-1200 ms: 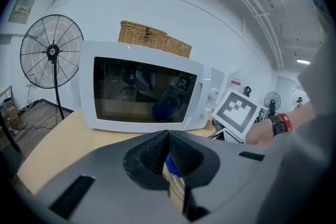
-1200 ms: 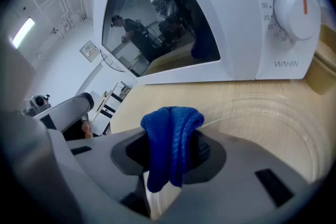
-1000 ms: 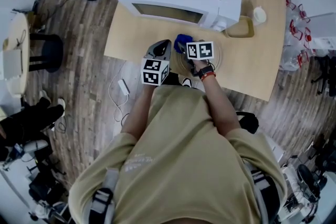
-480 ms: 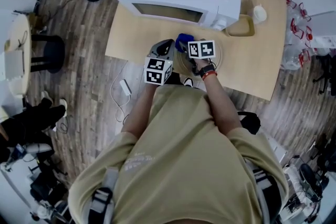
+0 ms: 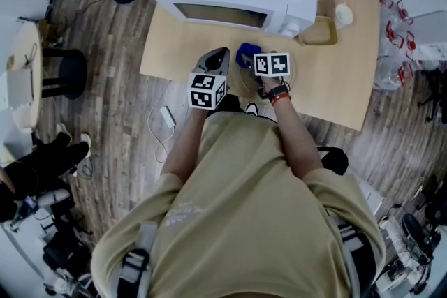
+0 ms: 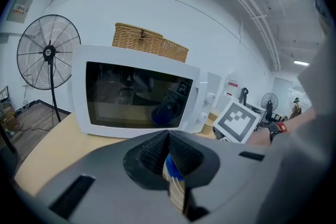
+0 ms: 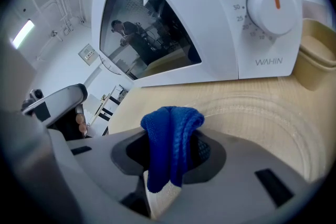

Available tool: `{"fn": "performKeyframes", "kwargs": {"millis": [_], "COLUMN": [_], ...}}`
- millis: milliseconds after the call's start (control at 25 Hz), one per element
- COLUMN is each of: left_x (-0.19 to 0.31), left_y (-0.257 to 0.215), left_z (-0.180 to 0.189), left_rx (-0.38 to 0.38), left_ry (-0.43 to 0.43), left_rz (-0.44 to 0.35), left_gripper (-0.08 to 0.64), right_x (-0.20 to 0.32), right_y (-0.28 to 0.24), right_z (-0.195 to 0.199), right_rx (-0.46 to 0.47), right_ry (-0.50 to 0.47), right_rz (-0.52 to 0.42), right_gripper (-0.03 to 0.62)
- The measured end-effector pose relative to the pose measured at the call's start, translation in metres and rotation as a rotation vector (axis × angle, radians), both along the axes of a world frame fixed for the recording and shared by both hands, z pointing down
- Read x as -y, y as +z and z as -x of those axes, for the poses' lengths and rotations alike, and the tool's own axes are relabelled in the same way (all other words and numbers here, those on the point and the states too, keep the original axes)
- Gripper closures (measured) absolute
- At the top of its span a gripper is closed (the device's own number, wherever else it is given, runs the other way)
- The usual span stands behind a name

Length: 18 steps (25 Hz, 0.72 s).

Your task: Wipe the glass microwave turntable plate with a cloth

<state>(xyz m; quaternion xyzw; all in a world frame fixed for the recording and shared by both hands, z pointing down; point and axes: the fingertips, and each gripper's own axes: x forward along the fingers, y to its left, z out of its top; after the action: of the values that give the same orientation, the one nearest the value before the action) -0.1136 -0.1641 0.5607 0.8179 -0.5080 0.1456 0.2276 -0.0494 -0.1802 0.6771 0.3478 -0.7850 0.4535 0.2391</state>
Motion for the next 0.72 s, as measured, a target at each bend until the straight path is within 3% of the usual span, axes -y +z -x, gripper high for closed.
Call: {"fn": "performKeyframes", "kwargs": {"millis": [720], "left_x": [-0.010], "left_y": [0.006], "left_z": [-0.037], "left_rx": [-0.002], "left_ry": [0.079], "left_rz": [0.023], "left_gripper": [0.541], "right_x": [0.000], "right_y": [-0.001], "right_z": [-0.039], "right_rx": [-0.032], "right_ry": [0.047], "right_rz": [-0.008], "right_gripper": [0.445]}}
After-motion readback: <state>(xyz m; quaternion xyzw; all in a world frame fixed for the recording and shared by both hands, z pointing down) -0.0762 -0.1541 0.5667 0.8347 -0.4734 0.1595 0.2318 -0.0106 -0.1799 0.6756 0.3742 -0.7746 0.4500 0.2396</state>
